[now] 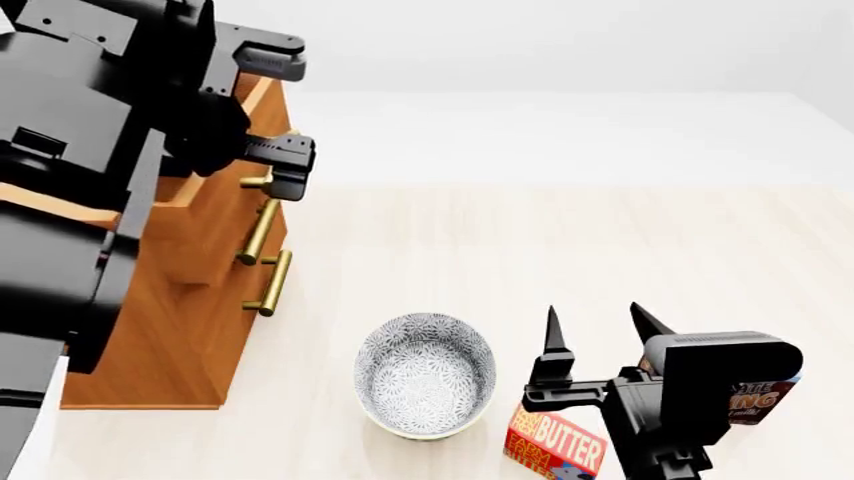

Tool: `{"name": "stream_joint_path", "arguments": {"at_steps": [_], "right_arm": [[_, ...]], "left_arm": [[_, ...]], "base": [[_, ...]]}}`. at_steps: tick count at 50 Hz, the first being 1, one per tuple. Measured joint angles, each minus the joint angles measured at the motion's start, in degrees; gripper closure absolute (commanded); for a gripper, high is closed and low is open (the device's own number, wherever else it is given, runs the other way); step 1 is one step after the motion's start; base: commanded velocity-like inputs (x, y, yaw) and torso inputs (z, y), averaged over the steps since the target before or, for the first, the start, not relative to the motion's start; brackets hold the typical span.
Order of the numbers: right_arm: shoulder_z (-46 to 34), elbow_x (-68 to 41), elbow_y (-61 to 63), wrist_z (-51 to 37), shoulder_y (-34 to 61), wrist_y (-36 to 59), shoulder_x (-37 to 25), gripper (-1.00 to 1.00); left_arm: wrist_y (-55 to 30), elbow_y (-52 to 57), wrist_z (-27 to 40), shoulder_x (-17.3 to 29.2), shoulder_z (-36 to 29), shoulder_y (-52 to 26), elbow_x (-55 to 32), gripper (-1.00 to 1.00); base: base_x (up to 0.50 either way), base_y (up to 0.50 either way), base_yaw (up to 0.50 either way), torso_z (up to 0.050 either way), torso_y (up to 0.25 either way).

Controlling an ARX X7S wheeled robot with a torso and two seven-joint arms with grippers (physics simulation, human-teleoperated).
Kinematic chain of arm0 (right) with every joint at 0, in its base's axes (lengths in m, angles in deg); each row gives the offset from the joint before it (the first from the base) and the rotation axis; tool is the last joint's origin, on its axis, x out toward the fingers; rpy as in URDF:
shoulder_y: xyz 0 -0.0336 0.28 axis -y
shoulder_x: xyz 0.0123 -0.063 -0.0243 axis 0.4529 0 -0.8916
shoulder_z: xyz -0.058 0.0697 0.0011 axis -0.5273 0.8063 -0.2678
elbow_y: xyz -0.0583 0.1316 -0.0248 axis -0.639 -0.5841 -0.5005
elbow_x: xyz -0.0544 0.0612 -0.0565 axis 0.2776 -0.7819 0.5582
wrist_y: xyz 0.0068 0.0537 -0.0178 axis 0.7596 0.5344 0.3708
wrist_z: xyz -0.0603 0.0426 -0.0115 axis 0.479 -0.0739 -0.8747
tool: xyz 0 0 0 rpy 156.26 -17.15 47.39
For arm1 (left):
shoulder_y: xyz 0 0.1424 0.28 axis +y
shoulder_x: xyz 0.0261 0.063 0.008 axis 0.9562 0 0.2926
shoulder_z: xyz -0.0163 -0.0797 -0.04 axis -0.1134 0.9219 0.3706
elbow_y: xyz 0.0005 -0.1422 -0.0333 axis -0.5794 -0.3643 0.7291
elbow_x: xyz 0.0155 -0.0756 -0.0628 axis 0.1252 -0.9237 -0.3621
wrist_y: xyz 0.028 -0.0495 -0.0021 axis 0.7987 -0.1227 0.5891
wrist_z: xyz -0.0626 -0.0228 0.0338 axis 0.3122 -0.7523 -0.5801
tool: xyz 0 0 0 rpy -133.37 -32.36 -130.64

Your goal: Put the butter at the back in the top drawer of the cabinet and close it.

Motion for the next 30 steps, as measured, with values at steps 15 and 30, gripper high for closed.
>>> {"name": "stream_joint_path", "arguments": {"at_steps": [15, 30], "right_arm": [[-0.09, -0.29, 0.04, -0.24, -0.02, -0.13, -0.27, -1.00], [0.54, -1.03, 0.58, -0.62, -0.39, -0.25, -0.65, -1.00]], "left_arm": [[-3.96, 6.34, 0.72, 0.84, 0.46, 0.87, -5.51, -1.00], [-5.08, 12.00, 18.48, 3.27, -6.82, 1.33, -32.56, -1.00]], "base": [[0.00, 0.00, 0.00, 0.000, 0.000], [0.00, 0.00, 0.00, 0.000, 0.000]]}}
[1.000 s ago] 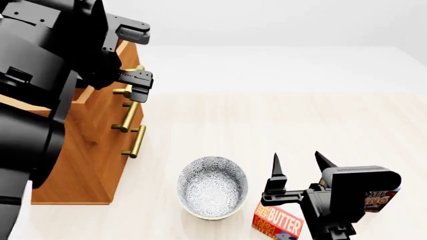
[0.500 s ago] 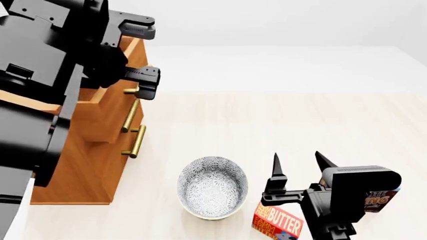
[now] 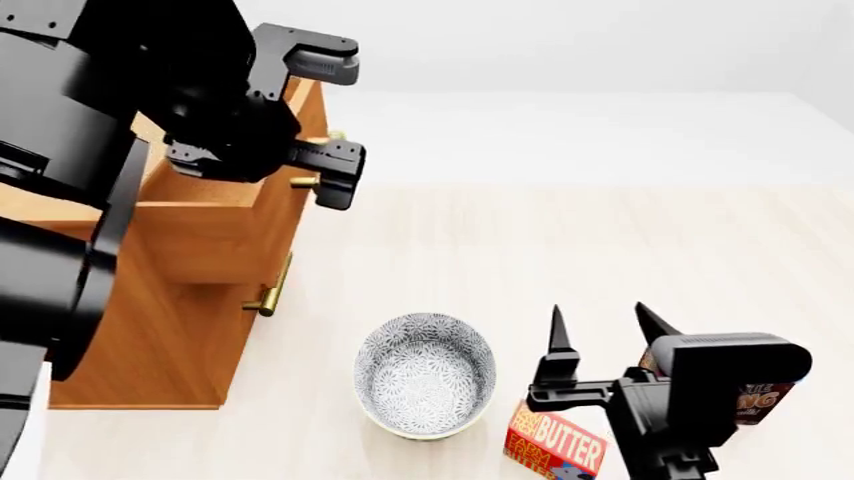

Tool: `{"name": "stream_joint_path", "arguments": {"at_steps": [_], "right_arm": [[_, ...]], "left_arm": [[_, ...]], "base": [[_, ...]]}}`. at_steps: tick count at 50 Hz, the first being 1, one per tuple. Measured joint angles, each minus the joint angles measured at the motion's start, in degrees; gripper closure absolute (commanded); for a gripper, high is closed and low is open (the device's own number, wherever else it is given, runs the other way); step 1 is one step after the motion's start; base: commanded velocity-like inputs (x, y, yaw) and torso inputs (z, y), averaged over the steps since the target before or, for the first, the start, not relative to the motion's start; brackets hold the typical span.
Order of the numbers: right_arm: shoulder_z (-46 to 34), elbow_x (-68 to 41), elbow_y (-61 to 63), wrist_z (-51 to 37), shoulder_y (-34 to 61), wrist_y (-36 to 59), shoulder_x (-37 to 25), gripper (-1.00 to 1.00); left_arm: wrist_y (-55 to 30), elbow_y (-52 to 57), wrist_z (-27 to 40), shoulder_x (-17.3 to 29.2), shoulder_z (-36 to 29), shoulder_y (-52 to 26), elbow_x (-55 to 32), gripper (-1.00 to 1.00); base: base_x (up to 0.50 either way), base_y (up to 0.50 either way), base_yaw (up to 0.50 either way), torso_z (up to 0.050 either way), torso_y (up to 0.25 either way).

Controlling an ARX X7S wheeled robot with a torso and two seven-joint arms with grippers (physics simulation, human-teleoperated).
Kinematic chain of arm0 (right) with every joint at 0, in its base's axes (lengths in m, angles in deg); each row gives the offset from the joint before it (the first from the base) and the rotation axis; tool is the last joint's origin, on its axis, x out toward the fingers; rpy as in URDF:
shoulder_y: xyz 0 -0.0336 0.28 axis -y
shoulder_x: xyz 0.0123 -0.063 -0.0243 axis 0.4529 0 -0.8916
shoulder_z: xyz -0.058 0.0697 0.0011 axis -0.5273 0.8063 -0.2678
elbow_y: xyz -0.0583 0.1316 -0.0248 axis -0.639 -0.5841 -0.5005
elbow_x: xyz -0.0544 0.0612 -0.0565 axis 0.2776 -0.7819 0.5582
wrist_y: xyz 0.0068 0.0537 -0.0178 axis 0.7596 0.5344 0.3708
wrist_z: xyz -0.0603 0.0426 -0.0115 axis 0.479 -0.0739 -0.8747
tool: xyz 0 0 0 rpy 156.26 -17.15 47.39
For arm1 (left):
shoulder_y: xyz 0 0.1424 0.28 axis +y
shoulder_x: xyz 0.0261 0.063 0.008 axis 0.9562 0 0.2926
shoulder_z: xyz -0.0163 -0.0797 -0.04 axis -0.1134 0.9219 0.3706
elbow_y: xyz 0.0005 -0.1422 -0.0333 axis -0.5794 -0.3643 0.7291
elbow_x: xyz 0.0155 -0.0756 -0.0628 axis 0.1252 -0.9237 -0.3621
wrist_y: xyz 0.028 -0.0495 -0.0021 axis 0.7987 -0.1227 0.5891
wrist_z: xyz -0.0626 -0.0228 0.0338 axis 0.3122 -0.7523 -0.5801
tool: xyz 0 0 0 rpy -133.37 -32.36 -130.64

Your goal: Put the butter at the back in the top drawer of the cabinet and close it.

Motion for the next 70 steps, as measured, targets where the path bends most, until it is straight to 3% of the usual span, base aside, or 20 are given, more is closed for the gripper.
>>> {"name": "stream_joint_path", "arguments": {"at_steps": [31, 54, 70], "right_arm": [[3.82, -2.00, 2.75, -1.76, -3.57, -1.02, -1.16, -1.00], [4.33, -2.79, 2.97, -1.99, -4.04, -1.46, -1.59, -1.00], [4.58, -3.32, 3.05, -2.16, -4.17, -1.68, -1.89, -1.00]], "left_arm": [[2.65, 0.36, 5.91, -5.02, -9.22, -0.67, -17.90, -1.00], [6.03, 0.22, 8.35, -5.51, -17.42, -2.09, -36.96, -1.00], [8.54, 1.31, 8.75, -4.38, -23.66, -2.68, -43.77, -1.00]], "base": [[0.00, 0.00, 0.00, 0.000, 0.000], [0.00, 0.00, 0.00, 0.000, 0.000], [0.00, 0.00, 0.00, 0.000, 0.000]]}}
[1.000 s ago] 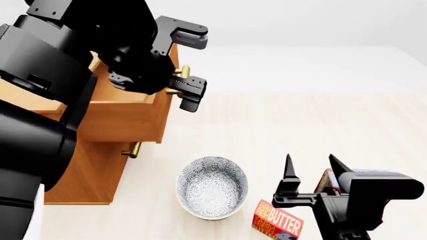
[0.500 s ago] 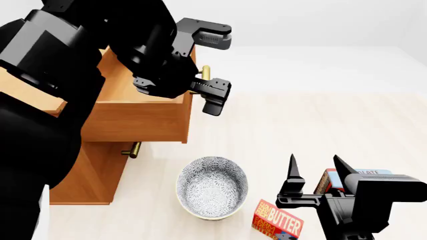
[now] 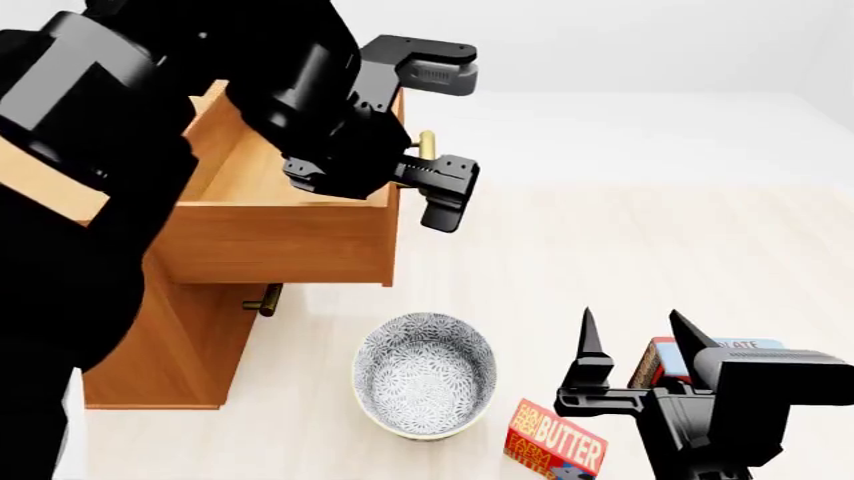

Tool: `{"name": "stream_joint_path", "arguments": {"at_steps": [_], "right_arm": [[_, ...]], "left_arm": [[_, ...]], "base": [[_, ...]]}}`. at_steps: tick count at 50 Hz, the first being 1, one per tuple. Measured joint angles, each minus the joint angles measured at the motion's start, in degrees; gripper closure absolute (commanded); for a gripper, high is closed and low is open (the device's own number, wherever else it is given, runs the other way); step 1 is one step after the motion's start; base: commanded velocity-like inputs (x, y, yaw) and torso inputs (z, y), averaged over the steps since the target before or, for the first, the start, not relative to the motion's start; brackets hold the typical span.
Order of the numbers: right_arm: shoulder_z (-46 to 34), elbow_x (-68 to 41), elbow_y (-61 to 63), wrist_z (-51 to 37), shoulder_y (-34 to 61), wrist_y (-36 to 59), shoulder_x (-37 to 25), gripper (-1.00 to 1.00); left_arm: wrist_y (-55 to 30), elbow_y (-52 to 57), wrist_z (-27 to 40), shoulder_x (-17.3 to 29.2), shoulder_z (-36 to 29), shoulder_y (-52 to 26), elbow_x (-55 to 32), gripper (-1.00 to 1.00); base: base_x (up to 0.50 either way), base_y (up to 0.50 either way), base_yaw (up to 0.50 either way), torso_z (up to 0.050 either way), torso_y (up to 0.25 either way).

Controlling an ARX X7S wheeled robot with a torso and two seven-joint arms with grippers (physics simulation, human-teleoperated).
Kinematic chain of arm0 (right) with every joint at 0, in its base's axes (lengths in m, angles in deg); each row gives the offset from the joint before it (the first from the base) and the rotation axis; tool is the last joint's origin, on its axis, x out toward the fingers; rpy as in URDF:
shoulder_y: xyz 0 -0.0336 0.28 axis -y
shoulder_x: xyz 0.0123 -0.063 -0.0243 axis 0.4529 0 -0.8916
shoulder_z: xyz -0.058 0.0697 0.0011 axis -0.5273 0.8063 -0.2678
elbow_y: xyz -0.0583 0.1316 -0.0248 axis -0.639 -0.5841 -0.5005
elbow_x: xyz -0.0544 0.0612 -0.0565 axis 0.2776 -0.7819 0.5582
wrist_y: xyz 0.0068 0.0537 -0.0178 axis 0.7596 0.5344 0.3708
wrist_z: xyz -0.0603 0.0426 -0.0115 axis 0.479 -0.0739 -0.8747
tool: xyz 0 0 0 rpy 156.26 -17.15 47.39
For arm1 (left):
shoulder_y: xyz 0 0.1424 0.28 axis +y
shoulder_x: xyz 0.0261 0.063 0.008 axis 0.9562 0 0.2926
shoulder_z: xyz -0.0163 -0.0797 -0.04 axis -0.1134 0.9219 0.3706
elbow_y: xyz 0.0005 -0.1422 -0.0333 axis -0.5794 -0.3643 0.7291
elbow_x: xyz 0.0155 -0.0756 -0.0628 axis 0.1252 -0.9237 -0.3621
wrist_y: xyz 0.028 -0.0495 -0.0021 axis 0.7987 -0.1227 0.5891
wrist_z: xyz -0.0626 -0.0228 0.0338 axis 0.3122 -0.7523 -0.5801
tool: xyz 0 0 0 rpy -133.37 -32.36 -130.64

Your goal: Put the butter at the back in the top drawer of the cabinet and close it.

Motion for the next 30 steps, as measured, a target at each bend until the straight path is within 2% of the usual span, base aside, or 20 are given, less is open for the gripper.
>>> {"name": "stream_joint_path", "arguments": {"at_steps": [14, 30], "right_arm": [[0.00, -0.26, -0.08, -0.16, 0.04, -0.15, -0.20, -1.00], [-0.25, -0.40, -0.28, -0.36, 0.17, -0.27, -0.37, -1.00]], "left_arm": [[2.90, 2.95, 3.05, 2.03, -1.25, 0.33, -4.16, -1.00], [4.30, 9.38, 11.48, 5.60, 5.60, -0.64, -11.18, -1.00]], "base": [[0.00, 0.00, 0.00, 0.000, 0.000], [0.00, 0.00, 0.00, 0.000, 0.001]]}}
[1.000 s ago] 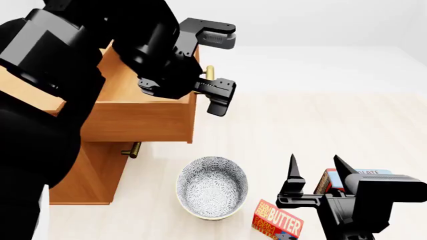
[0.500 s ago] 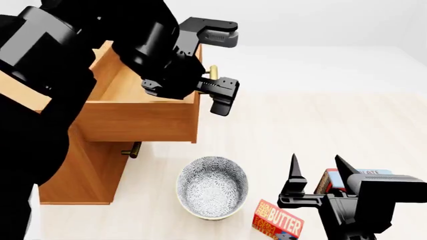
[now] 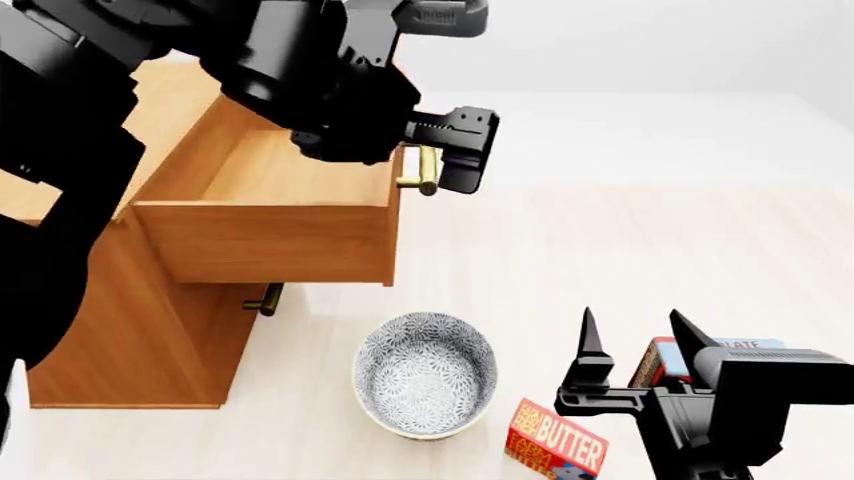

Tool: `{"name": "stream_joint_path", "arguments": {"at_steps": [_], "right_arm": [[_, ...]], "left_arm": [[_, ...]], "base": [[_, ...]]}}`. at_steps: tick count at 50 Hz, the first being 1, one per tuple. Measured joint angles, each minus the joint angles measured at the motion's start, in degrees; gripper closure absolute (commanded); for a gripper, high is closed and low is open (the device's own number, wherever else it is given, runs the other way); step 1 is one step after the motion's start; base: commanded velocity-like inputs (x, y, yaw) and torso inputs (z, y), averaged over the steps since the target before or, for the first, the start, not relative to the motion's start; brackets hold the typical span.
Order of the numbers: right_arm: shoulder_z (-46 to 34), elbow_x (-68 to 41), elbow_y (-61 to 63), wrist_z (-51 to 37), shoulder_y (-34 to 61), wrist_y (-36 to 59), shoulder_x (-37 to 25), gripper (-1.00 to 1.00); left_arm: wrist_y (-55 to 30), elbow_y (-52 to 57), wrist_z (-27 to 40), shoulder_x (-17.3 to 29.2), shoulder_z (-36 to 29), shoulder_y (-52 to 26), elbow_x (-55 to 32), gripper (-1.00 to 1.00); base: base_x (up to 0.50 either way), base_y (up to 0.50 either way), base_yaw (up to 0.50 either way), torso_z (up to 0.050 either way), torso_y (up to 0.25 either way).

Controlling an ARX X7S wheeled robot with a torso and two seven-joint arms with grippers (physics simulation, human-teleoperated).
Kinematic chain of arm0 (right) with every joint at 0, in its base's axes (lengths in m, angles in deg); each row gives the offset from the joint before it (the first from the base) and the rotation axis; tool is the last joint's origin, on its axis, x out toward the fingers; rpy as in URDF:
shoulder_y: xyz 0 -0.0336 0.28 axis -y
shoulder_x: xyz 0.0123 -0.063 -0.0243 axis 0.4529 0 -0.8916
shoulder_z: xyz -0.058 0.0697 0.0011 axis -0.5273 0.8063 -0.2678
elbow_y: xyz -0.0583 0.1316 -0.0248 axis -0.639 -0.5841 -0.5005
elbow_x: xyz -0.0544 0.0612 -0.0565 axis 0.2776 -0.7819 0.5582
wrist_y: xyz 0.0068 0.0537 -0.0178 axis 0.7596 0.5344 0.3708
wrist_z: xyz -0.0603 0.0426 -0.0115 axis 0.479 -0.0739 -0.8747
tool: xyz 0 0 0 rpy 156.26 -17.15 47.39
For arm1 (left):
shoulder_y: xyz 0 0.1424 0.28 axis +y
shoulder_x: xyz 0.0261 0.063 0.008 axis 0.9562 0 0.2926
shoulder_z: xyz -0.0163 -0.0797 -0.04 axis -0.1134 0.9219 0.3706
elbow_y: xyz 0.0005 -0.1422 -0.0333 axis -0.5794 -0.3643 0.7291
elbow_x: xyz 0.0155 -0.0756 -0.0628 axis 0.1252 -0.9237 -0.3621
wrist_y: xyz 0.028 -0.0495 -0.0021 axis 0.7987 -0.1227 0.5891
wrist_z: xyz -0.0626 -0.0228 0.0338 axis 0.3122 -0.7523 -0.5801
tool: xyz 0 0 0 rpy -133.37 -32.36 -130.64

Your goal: Put the butter at the back in the top drawer of the cabinet and close it.

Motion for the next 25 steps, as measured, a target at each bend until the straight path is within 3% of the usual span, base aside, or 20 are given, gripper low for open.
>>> {"name": "stream_joint_path", "arguments": {"at_steps": [9, 25], "right_arm": [[-0.24, -0.05, -0.11, -0.10, 0.08, 0.03, -0.14, -1.00], [-0.78, -0.20, -0.29, -0.24, 0.37, 0.24, -0.42, -1.00]], "left_arm": [[0.61, 6.05, 6.47, 3.02, 5.45, -0.05, -7.98, -1.00], [7.35, 29.41, 23.48, 13.80, 13.06, 4.07, -24.28, -1.00]], "base": [[0.00, 0.00, 0.00, 0.000, 0.000], [0.00, 0.00, 0.00, 0.000, 0.000]]}}
